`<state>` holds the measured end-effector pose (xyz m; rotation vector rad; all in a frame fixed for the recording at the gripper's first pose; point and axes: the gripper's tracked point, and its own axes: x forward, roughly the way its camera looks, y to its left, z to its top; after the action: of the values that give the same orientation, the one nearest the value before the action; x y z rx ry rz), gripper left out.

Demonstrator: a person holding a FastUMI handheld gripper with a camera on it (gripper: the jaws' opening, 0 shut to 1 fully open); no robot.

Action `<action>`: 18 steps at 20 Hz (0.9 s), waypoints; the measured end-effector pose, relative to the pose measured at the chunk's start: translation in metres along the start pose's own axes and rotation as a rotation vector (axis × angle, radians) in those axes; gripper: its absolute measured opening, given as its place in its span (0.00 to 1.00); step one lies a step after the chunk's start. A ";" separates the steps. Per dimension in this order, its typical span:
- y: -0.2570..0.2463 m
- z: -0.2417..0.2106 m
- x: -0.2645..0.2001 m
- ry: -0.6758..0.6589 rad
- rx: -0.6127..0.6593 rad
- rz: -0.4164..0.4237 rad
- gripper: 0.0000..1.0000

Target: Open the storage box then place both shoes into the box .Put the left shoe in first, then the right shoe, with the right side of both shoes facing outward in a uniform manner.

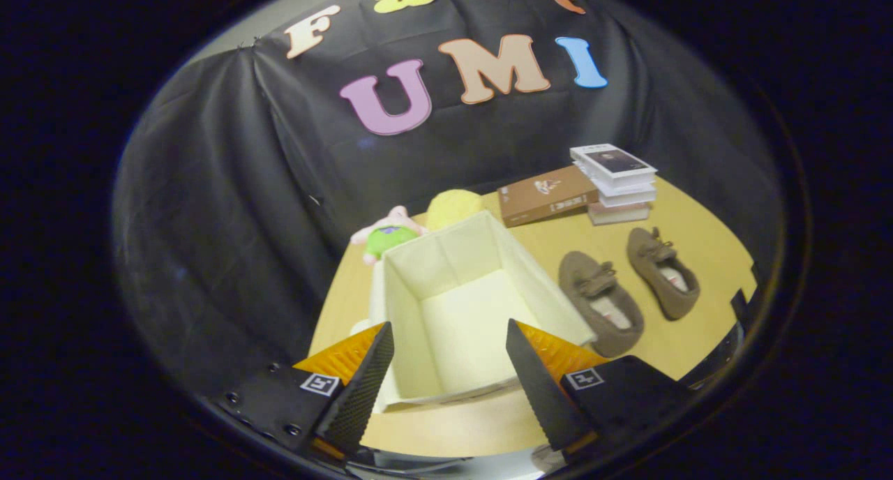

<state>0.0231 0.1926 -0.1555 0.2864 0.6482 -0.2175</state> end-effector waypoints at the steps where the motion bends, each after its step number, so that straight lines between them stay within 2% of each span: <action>1: -0.019 0.005 0.002 0.037 -0.051 -0.056 1.00; 4: -0.061 0.027 0.008 0.114 -0.147 -0.171 1.00; 10: -0.145 0.055 0.034 0.247 -0.116 -0.315 1.00; 14: -0.197 0.040 0.065 0.385 -0.133 -0.369 0.95; 18: -0.220 0.005 0.100 0.542 -0.132 -0.359 0.91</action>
<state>0.0404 -0.0268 -0.2568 0.0956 1.2476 -0.4460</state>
